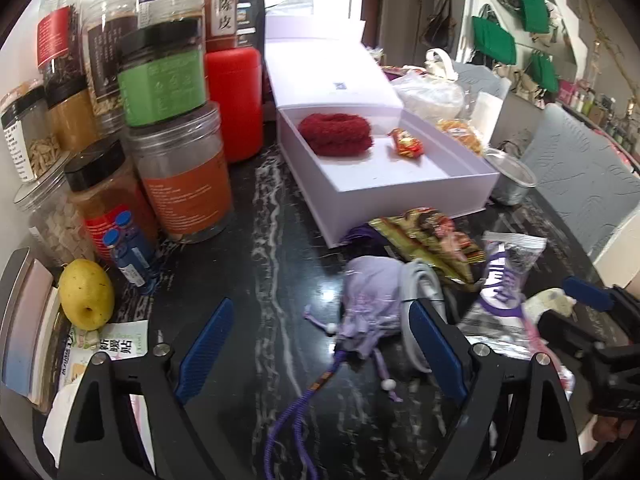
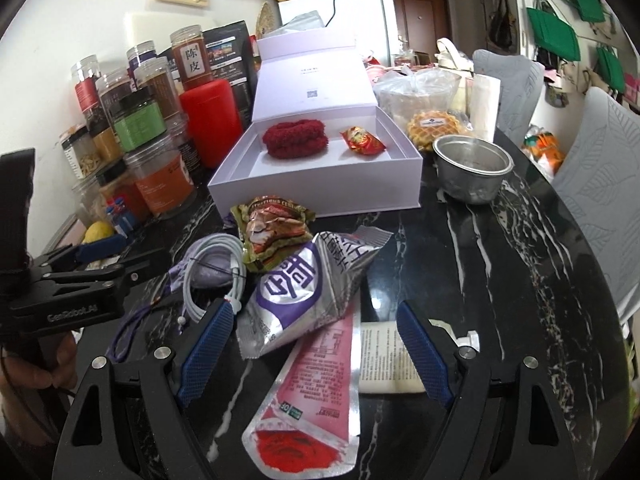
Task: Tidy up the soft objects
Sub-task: 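Lower the left tool onto the lavender drawstring pouch and close it, then close the right tool on the coiled white USB cable, then lift and carry the pouch and cable over the open white gift box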
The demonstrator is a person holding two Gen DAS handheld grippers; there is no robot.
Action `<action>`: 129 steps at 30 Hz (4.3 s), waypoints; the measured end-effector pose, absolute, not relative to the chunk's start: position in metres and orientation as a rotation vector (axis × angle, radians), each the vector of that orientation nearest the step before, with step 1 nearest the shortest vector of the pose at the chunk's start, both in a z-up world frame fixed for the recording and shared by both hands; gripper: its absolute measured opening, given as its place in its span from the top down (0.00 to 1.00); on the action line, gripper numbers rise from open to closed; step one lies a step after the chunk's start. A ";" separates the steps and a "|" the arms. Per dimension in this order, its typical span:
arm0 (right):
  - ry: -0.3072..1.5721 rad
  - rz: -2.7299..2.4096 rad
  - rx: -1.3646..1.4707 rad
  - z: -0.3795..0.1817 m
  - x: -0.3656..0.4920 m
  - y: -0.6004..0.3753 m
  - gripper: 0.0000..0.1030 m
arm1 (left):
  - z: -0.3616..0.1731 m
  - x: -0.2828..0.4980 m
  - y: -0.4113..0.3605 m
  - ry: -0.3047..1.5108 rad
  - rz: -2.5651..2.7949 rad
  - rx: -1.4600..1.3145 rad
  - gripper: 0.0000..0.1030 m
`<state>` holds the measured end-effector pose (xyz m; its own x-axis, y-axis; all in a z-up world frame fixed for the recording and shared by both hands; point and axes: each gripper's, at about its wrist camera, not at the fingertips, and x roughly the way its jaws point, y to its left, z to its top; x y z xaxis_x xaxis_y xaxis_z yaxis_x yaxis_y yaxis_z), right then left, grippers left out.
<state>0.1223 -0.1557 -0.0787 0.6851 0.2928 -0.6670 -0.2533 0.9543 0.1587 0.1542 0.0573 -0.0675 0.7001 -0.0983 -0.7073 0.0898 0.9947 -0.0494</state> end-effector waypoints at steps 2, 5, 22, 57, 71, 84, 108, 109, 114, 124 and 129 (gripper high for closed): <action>0.759 0.315 0.059 -0.079 0.124 -0.156 0.18 | -0.074 0.160 0.059 0.809 -0.099 0.004 0.12; 0.767 0.309 0.061 -0.081 0.128 -0.156 0.18 | -0.085 0.169 0.060 0.836 -0.088 0.041 0.12; 0.813 0.305 0.092 -0.093 0.140 -0.163 0.18 | -0.088 0.190 0.042 0.871 -0.313 0.038 0.12; 0.800 0.359 0.134 -0.087 0.131 -0.170 0.18 | -0.092 0.175 0.015 0.885 -0.359 0.116 0.46; 0.835 0.490 0.103 -0.091 0.139 -0.119 0.21 | -0.084 0.145 0.078 0.889 -0.187 -0.024 0.46; 0.863 0.556 -0.009 -0.100 0.144 -0.076 0.25 | -0.092 0.132 0.109 0.894 -0.130 -0.095 0.46; 0.876 0.468 -0.143 -0.116 0.171 -0.053 0.52 | -0.099 0.136 0.105 0.913 -0.148 -0.129 0.46; 0.878 0.478 -0.131 -0.116 0.170 -0.054 0.52 | -0.099 0.136 0.105 0.912 -0.146 -0.127 0.46; 0.856 0.488 -0.105 -0.110 0.159 -0.059 0.52 | -0.090 0.131 0.101 0.888 -0.139 -0.099 0.46; 0.805 0.472 -0.061 -0.087 0.141 -0.079 0.52 | -0.064 0.126 0.083 0.829 -0.165 -0.068 0.46; 0.778 0.449 -0.042 -0.075 0.133 -0.095 0.52 | -0.049 0.126 0.068 0.798 -0.195 -0.049 0.46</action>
<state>0.1328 -0.0951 -0.0752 0.6229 0.3758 -0.6861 -0.4067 0.9048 0.1264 0.1258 0.0678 -0.0491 0.6813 -0.1922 -0.7063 0.1554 0.9809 -0.1170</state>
